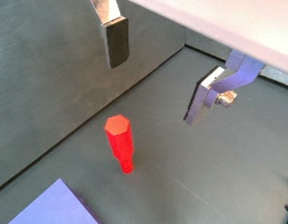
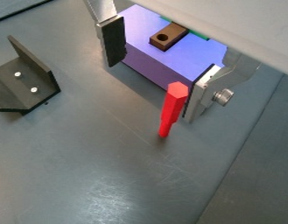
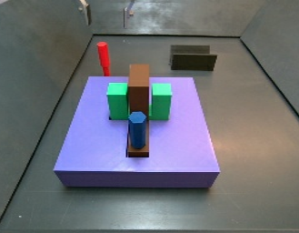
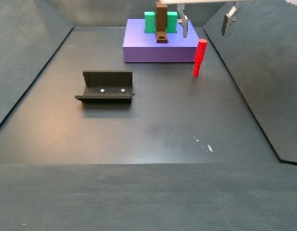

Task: Pick up the red object. Move up. Move to above the board. Insert the red object.
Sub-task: Pick up the red object.

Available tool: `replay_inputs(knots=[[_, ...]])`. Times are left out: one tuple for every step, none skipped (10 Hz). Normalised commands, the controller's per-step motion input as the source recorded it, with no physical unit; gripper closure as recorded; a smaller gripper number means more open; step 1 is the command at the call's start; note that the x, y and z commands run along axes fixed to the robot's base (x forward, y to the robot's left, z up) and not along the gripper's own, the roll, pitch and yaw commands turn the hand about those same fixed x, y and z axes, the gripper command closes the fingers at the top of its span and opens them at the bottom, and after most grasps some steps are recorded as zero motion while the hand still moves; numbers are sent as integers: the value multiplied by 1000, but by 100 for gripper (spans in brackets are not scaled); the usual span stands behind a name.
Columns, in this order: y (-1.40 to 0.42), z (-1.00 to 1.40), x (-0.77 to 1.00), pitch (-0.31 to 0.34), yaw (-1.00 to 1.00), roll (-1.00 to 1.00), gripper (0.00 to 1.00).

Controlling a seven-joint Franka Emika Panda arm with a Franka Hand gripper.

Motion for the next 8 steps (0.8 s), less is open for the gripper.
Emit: replay_inputs(knots=[[-89, -66, -46, -77, 0, 0, 0], [-91, -69, -37, -73, 0, 0, 0], [-69, -77, -23, -57, 0, 0, 0], [-51, -71, -11, -40, 0, 0, 0], [-40, -60, 0, -23, 0, 0, 0], [-34, -46, 0, -14, 0, 0, 0], [-40, -40, 0, -13, 0, 0, 0], [-31, -63, -17, -23, 0, 0, 0]])
